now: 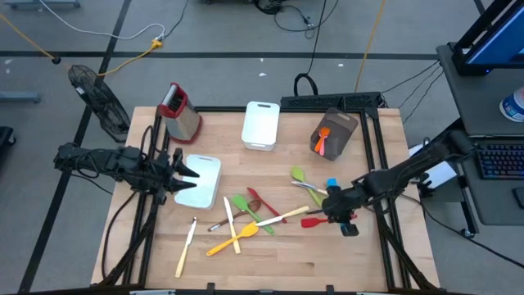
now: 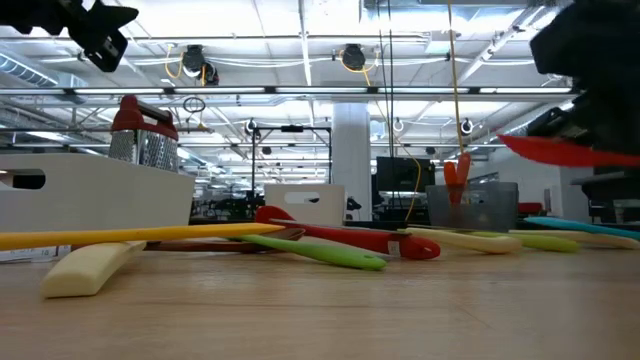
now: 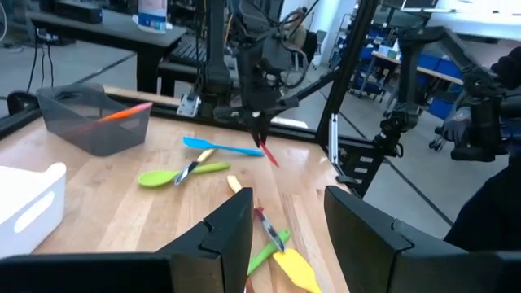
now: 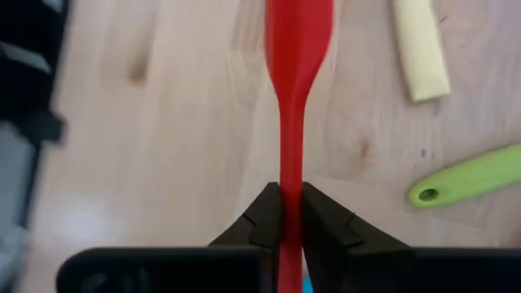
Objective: Pick & Place Kitchen Items
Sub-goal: Put the red spatula into the black bin
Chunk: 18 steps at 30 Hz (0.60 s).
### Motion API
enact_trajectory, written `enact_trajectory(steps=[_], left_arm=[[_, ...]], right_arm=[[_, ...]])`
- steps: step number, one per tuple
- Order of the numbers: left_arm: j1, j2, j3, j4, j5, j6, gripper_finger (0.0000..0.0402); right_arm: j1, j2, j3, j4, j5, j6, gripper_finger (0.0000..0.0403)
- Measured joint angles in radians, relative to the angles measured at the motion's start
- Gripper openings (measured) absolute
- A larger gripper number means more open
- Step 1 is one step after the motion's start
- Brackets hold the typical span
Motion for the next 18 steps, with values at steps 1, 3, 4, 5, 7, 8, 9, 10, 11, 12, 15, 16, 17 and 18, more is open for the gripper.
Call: enact_trajectory(steps=[1, 3, 4, 5, 7, 8, 9, 10, 11, 12, 15, 16, 17, 18], left_arm=[[0.0, 0.0, 0.0, 0.007, 0.0, 0.006, 0.0157], [0.0, 0.0, 0.0, 0.013, 0.0, 0.016, 0.0157], [0.0, 0.0, 0.0, 0.016, 0.0, 0.023, 0.0157], [0.0, 0.0, 0.0, 0.018, 0.0, 0.028, 0.0157], [0.0, 0.0, 0.0, 0.018, 0.0, 0.038, 0.0157], [0.0, 0.0, 0.0, 0.018, 0.0, 0.041, 0.0157], [0.0, 0.0, 0.0, 0.018, 0.0, 0.045, 0.0157], [0.0, 0.0, 0.0, 0.018, 0.0, 0.049, 0.0157], [0.0, 0.0, 0.0, 0.018, 0.0, 0.049, 0.0157], [0.0, 0.0, 0.0, 0.018, 0.0, 0.049, 0.0157], [0.0, 0.0, 0.0, 0.018, 0.002, 0.049, 0.0157], [0.0, 0.0, 0.0, 0.018, 0.007, 0.049, 0.0157], [0.0, 0.0, 0.0, 0.018, 0.013, 0.049, 0.0157], [0.0, 0.0, 0.0, 0.018, 0.023, 0.05, 0.0157]], right_arm=[[-0.003, -0.017, 0.0, 0.007, -0.001, 0.046, 0.0023], [-0.014, -0.053, 0.0, 0.032, 0.0, 0.144, 0.0022], [-0.021, -0.07, 0.0, 0.05, 0.001, 0.189, 0.002], [-0.029, -0.088, 0.0, 0.073, 0.001, 0.231, 0.0018], [-0.048, -0.119, 0.0, 0.131, 0.002, 0.305, 0.0014], [-0.06, -0.133, 0.001, 0.16, 0.001, 0.344, 0.0014], [-0.074, -0.146, 0.001, 0.188, 0.002, 0.39, 0.0014], [-0.089, -0.157, 0.001, 0.218, 0.002, 0.44, 0.0014], [-0.105, -0.169, 0.001, 0.248, 0.002, 0.49, 0.0014], [-0.12, -0.179, 0.001, 0.274, 0.003, 0.542, 0.0014], [-0.167, -0.204, 0.001, 0.348, 0.005, 0.687, 0.0014], [-0.184, -0.211, 0.001, 0.366, 0.008, 0.735, 0.0014], [-0.199, -0.216, 0.001, 0.38, 0.015, 0.78, 0.0014], [-0.213, -0.221, 0.001, 0.394, 0.035, 0.829, 0.0014]])
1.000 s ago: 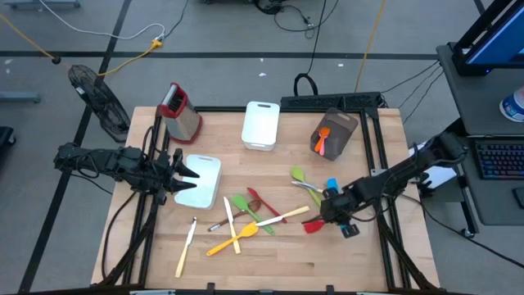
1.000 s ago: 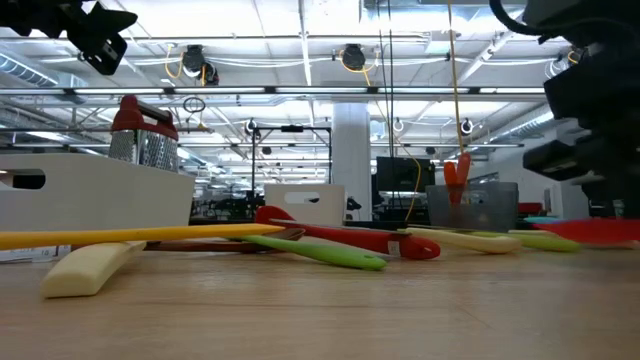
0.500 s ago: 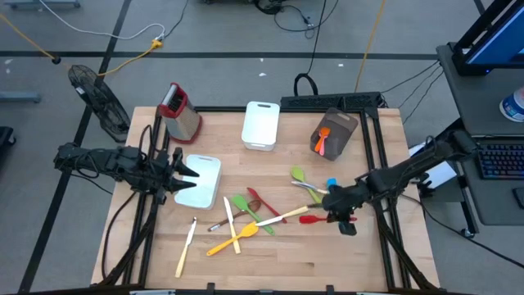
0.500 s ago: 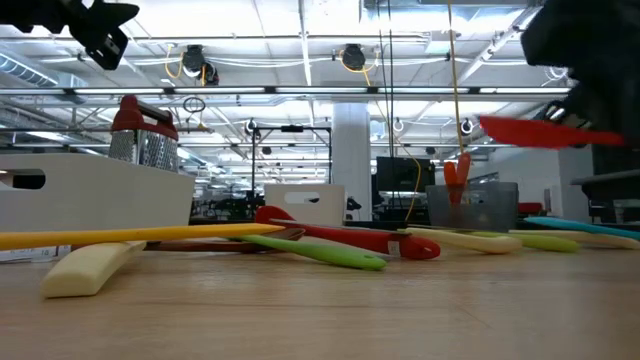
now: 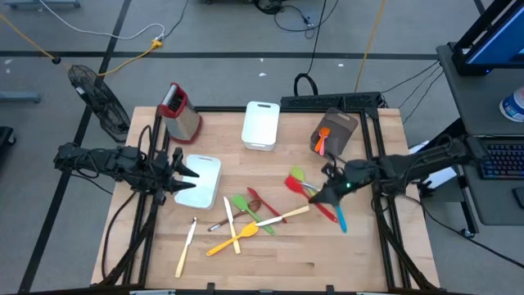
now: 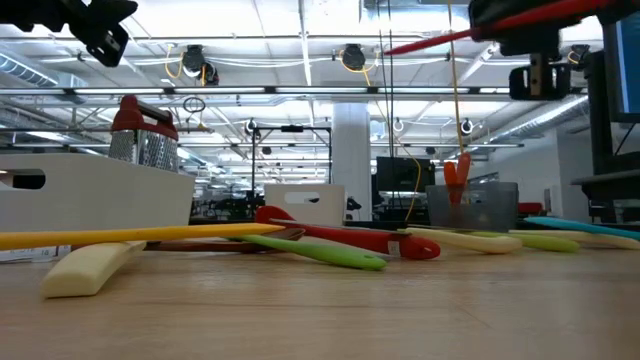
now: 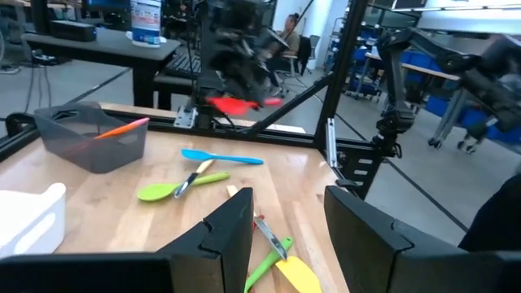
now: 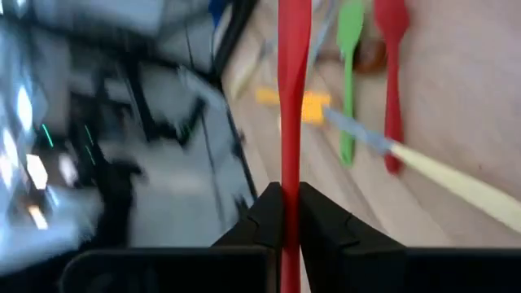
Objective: Pick & Place Kitchen Items
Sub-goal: Put the red spatula into the black bin
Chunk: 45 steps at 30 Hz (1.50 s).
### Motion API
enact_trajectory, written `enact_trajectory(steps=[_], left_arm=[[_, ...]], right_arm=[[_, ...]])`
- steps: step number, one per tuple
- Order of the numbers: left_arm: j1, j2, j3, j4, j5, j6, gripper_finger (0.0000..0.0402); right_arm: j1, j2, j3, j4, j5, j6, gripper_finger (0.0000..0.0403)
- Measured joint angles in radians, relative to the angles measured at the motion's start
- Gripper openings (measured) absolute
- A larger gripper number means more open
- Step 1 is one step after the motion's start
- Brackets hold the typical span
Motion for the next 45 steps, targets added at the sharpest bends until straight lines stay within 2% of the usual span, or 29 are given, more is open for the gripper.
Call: enact_trajectory(steps=[7, 13, 18, 29, 35, 39, 45], left_arm=[[0.0, 0.0, 0.0, 0.0, 0.068, 0.0, 0.0157], [0.0, 0.0, 0.0, -0.001, 0.092, 0.005, 0.0157], [0.0, 0.0, 0.0, -0.001, 0.092, 0.033, 0.0157], [0.0, 0.0, 0.0, -0.011, 0.091, 0.057, 0.0157], [0.0, 0.0, 0.0, -0.067, 0.073, 0.073, 0.0157], [0.0, 0.0, 0.0, -0.092, 0.014, 0.082, 0.0157], [0.0, 0.0, 0.0, -0.099, -0.083, 0.086, 0.0157]], right_arm=[[-0.091, -0.041, 0.0, 0.009, 0.186, 0.216, 0.0013], [-0.173, -0.083, 0.0, 0.008, 0.329, 0.258, 0.0013], [-0.252, -0.131, 0.0, -0.027, 0.393, 0.28, 0.0013], [-0.471, -0.215, 0.0, -0.15, 0.391, 0.401, 0.0013], [-0.547, -0.221, 0.0, -0.2, 0.393, 0.464, 0.0013], [-0.574, -0.216, -0.014, -0.277, 0.39, 0.558, 0.0013], [-0.591, -0.222, -0.12, -0.164, 0.39, 0.704, 0.0013]])
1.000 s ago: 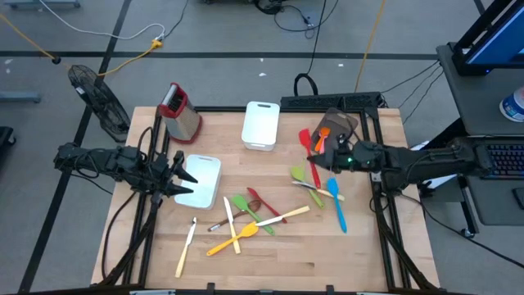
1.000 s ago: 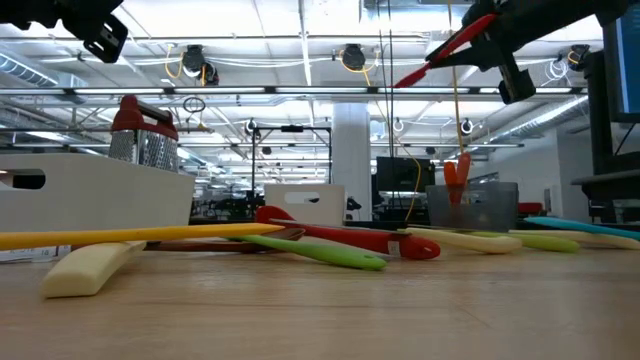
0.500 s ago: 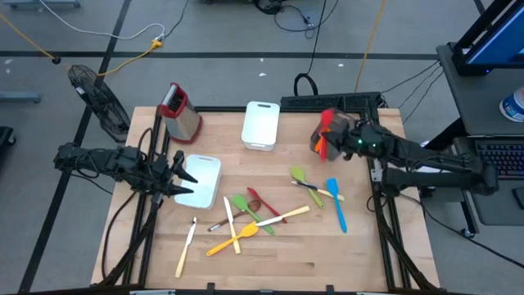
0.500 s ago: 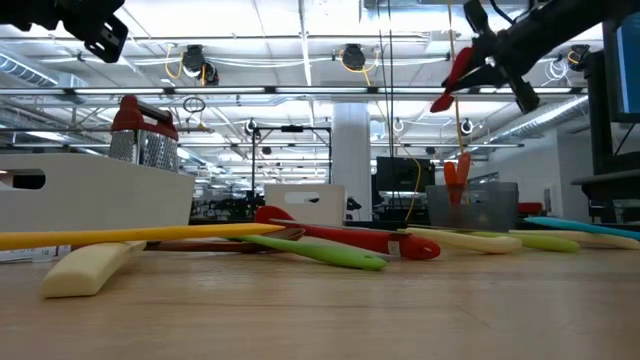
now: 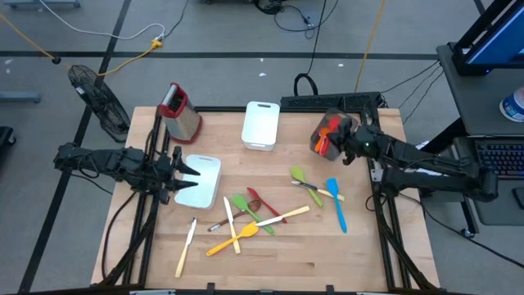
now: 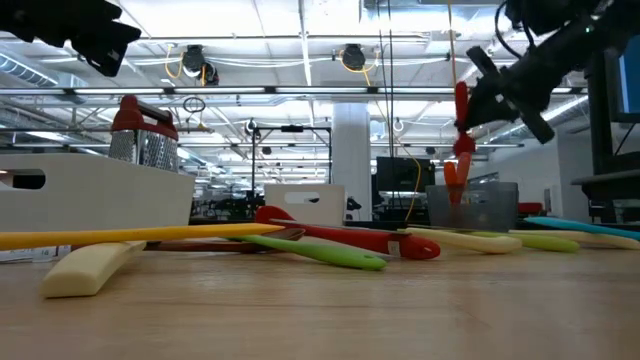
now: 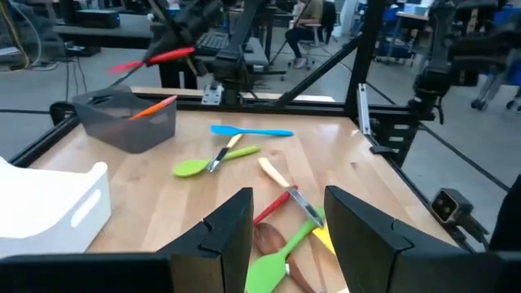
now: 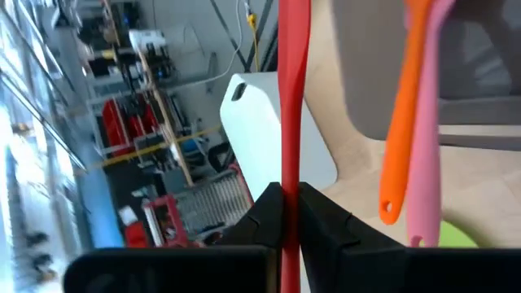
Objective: Pick & Place Kitchen Items
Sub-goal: Put the red spatula into the black bin
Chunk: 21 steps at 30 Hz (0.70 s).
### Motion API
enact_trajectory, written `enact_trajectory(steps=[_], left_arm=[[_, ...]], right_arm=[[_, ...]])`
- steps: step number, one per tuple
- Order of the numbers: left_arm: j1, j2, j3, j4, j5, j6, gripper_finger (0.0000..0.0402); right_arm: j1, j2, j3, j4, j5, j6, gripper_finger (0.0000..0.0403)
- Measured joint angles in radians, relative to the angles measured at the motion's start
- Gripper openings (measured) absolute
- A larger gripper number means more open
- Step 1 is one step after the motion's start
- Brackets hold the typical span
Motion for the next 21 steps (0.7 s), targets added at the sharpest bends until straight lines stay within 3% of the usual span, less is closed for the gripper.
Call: enact_trajectory(steps=[7, 21], left_arm=[[0.0, 0.0, 0.0, 0.001, -0.003, -0.005, 0.0157], [0.0, 0.0, 0.0, 0.002, -0.019, -0.062, 0.0157]], right_arm=[[-0.005, 0.0, -0.131, 0.177, 0.029, 0.153, 0.0019], [-0.073, 0.0, -0.159, 0.212, 0.023, 0.198, 0.0038]])
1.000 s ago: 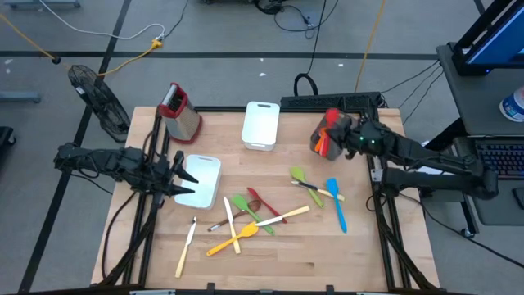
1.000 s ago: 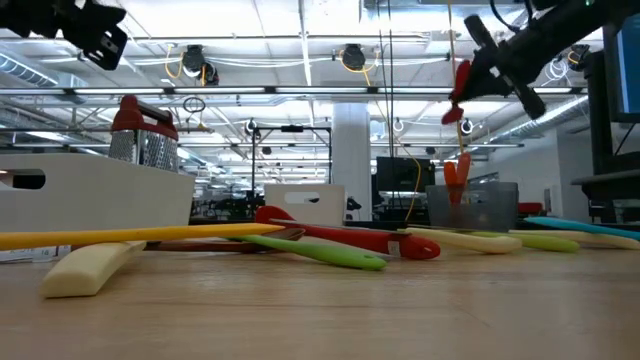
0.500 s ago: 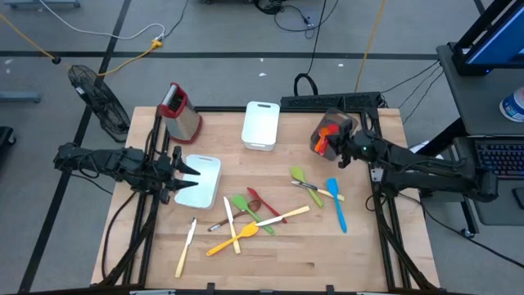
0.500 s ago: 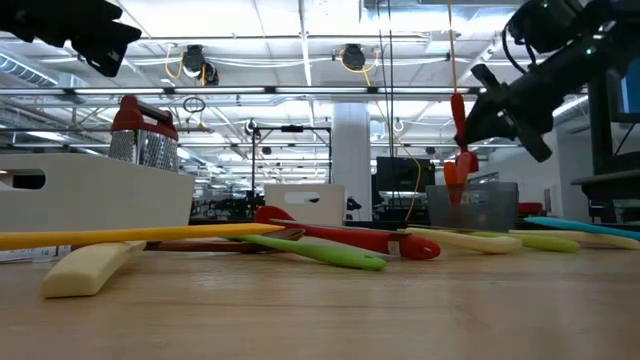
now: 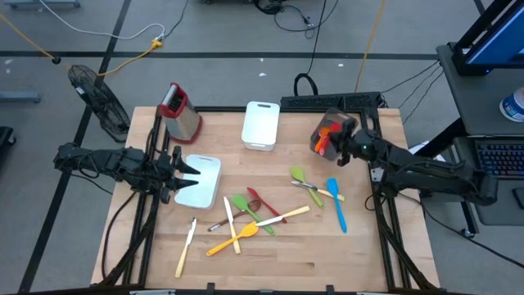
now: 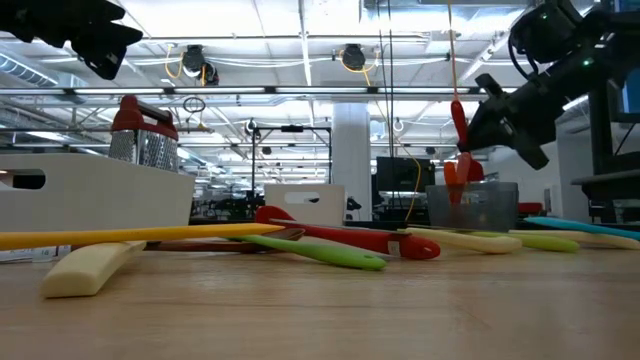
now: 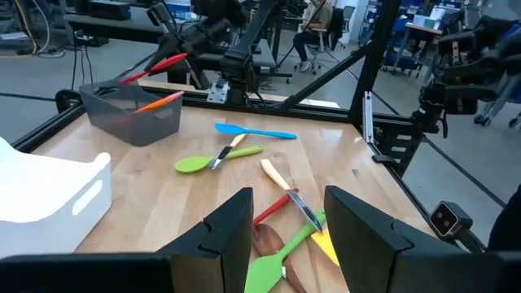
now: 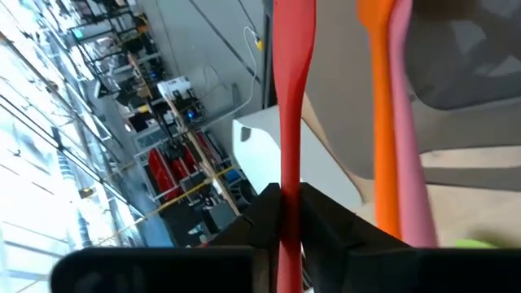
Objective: Pick & Place Kitchen Items
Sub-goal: Put the red spatula into the black bin
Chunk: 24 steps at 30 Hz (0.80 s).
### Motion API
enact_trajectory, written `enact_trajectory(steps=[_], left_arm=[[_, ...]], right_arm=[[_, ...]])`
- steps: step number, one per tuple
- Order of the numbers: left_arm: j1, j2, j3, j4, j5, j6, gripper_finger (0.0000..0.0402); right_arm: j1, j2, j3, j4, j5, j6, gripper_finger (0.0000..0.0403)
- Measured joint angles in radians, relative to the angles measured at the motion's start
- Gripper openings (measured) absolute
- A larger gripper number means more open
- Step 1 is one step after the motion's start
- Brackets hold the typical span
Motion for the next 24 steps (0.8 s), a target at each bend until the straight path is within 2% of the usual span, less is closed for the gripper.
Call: enact_trajectory(steps=[3, 8, 24], left_arm=[[0.0, 0.0, 0.0, 0.0, 0.0, 0.001, 0.0157], [0.0, 0.0, 0.0, -0.001, 0.0, 0.001, 0.0157], [0.0, 0.0, 0.0, -0.001, 0.008, -0.018, 0.0157]], right_arm=[[-0.016, 0.0, 0.0, 0.008, -0.003, -0.008, 0.0049], [-0.043, 0.0, 0.0, 0.006, -0.079, -0.071, 0.0065], [-0.047, 0.0, 0.0, 0.006, -0.079, -0.149, 0.0124]])
